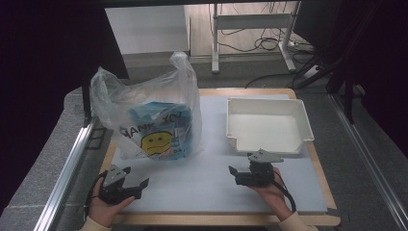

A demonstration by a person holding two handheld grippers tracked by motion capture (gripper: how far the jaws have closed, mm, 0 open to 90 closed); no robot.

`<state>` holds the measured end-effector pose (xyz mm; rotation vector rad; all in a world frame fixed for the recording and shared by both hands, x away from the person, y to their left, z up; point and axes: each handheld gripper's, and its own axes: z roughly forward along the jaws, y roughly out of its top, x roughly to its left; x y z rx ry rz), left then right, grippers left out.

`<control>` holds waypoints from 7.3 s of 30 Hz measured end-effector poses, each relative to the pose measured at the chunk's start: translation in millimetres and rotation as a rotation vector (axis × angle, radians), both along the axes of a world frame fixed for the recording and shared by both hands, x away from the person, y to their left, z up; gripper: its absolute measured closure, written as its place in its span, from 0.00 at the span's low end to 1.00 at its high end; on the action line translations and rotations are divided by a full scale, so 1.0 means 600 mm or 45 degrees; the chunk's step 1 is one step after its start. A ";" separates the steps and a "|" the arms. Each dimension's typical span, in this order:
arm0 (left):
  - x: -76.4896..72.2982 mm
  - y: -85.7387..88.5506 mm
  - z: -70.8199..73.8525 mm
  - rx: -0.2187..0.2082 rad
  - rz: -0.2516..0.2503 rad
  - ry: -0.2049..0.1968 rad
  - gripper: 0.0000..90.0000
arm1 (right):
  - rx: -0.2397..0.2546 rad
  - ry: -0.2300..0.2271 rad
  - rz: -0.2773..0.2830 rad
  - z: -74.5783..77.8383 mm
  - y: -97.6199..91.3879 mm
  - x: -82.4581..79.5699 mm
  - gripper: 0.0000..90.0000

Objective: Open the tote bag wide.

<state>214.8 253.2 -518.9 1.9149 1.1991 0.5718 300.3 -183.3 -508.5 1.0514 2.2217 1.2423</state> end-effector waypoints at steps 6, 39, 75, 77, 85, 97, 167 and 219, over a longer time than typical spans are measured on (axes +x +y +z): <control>-0.011 -0.002 -0.001 -0.001 0.002 -0.001 0.23 | 0.063 -0.009 0.029 0.003 -0.007 0.000 0.18; -0.010 0.007 0.039 -0.080 -0.043 -0.064 0.34 | -0.036 -0.129 0.039 0.013 -0.015 -0.042 0.24; -0.025 0.044 0.141 -0.133 0.002 -0.137 0.34 | -0.055 -0.077 -0.006 0.004 -0.008 -0.045 0.24; -0.022 0.048 0.148 -0.145 0.009 -0.140 0.34 | -0.048 -0.075 -0.006 0.004 -0.008 -0.043 0.24; -0.007 0.065 0.172 -0.168 0.048 -0.151 0.34 | -0.055 -0.074 0.008 0.003 -0.004 -0.041 0.24; 0.006 0.090 0.214 -0.168 0.086 -0.188 0.33 | -0.055 -0.078 0.000 0.004 -0.007 -0.035 0.24; 0.096 0.095 0.263 -0.205 -0.129 -0.254 0.97 | -0.046 -0.144 0.033 0.073 0.005 -0.011 0.26; 0.096 0.084 0.266 -0.237 -0.130 -0.256 0.97 | 0.131 -0.235 0.321 0.292 0.156 0.116 0.45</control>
